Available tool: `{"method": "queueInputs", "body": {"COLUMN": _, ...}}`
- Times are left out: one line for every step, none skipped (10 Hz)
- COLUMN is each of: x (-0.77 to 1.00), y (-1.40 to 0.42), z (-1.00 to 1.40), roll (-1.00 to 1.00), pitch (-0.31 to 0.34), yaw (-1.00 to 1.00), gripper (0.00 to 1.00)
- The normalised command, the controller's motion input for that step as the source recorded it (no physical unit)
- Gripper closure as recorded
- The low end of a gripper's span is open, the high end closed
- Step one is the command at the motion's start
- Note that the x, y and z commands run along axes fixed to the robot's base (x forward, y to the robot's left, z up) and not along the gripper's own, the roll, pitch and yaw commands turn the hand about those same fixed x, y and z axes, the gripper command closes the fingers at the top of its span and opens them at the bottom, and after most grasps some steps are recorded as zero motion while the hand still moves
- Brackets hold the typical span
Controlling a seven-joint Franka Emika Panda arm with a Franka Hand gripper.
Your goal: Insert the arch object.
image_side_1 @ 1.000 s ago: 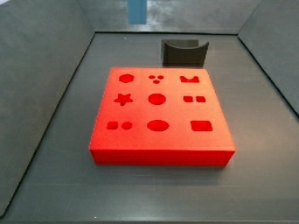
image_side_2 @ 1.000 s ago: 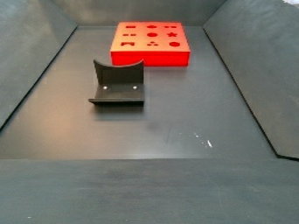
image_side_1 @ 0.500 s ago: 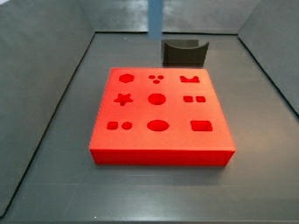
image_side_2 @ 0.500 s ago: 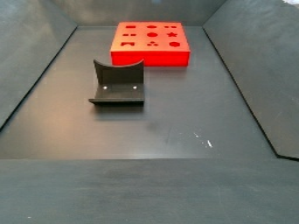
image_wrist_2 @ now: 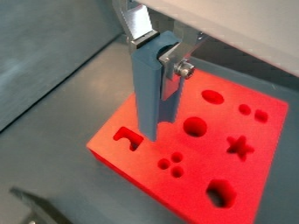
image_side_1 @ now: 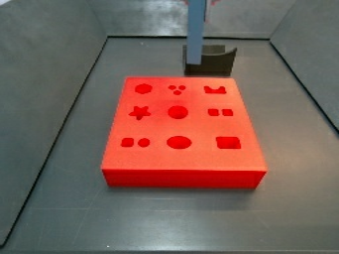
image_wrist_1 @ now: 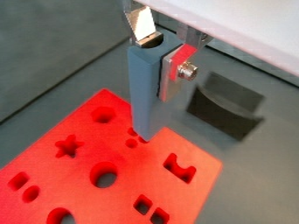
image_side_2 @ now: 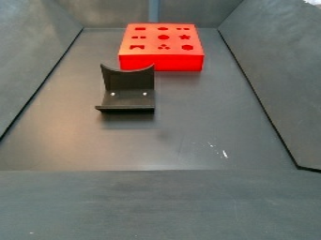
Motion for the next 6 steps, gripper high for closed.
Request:
{"method": "queueInputs", "body": {"x": 0.33, "y": 0.05, "z": -0.33, "roll": 0.05, "pitch": -0.046, "yaw": -0.85, "gripper": 1.0}}
{"method": "queueInputs", "body": {"x": 0.56, "y": 0.17, "z": -0.48, "roll": 0.0, "pitch": 0.0, "yaw": -0.71, "gripper": 1.0}}
{"method": "queueInputs", "body": {"x": 0.36, "y": 0.18, "z": -0.48, "roll": 0.0, "pitch": 0.0, "yaw": -0.85, "gripper": 1.0}}
{"method": "queueInputs", "body": {"x": 0.17, "y": 0.08, "z": -0.4, "roll": -0.02, "pitch": 0.0, "yaw": -0.97, "gripper": 1.0}}
{"method": "queueInputs", "body": {"x": 0.09, "y": 0.0, "z": -0.21, "roll": -0.08, "pitch": 0.0, "yaw": -1.0, "gripper": 1.0}}
{"method": "queueInputs", "body": {"x": 0.02, "y": -0.03, "z": 0.0, "roll": -0.13, "pitch": 0.0, "yaw": -1.0, "gripper": 1.0}}
